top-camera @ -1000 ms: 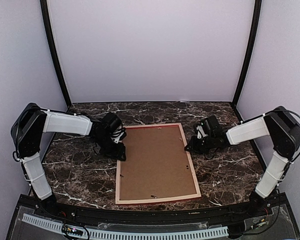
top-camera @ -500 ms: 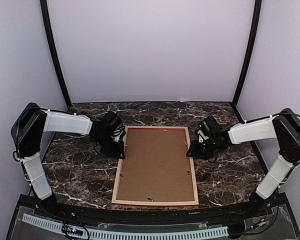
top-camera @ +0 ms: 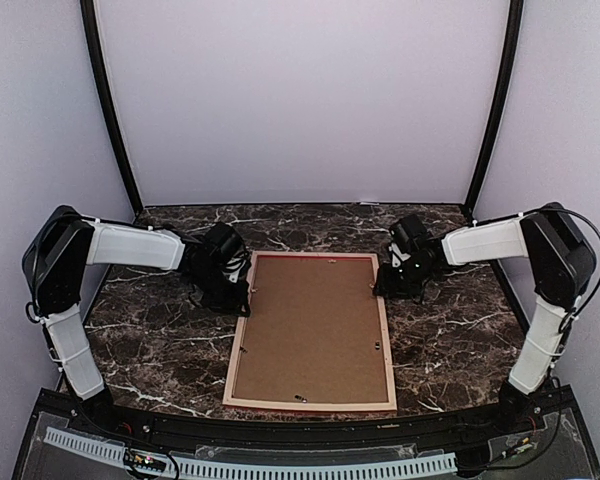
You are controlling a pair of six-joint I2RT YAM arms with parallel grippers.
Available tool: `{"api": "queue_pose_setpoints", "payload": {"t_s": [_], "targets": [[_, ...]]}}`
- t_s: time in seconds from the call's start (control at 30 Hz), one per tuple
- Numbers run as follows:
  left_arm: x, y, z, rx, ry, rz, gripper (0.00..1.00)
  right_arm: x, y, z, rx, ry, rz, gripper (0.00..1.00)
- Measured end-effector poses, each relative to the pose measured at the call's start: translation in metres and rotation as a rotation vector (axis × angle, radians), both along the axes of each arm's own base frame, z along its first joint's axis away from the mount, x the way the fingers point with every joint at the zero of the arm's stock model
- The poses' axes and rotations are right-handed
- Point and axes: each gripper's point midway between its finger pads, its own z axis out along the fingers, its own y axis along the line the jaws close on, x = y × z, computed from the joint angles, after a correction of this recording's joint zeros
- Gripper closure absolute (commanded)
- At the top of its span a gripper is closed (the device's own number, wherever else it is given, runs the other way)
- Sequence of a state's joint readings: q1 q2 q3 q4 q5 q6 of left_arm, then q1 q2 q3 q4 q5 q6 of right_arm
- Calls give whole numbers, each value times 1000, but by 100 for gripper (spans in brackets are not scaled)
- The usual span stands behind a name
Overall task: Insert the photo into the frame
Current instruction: Press the fastener onto the backboard.
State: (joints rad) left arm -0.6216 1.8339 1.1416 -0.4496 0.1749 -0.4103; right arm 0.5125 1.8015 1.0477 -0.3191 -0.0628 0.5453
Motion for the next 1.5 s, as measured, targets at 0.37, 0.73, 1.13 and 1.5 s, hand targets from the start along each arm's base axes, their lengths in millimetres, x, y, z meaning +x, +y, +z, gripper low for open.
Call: {"api": "queue_pose_setpoints", "payload": {"t_s": [0.37, 0.73, 1.13, 1.5], "targets": [[0, 0, 0, -1, 1, 1, 78, 14, 6, 0, 14, -8, 50, 59], [0, 0, 0, -2, -1, 2, 79, 17, 8, -1, 44, 6, 72, 83], [5, 0, 1, -2, -18, 12, 78, 33, 10, 0, 88, 8, 86, 67], [6, -2, -1, -22, -23, 33, 76, 48, 0, 14, 174, 8, 61, 41]]}}
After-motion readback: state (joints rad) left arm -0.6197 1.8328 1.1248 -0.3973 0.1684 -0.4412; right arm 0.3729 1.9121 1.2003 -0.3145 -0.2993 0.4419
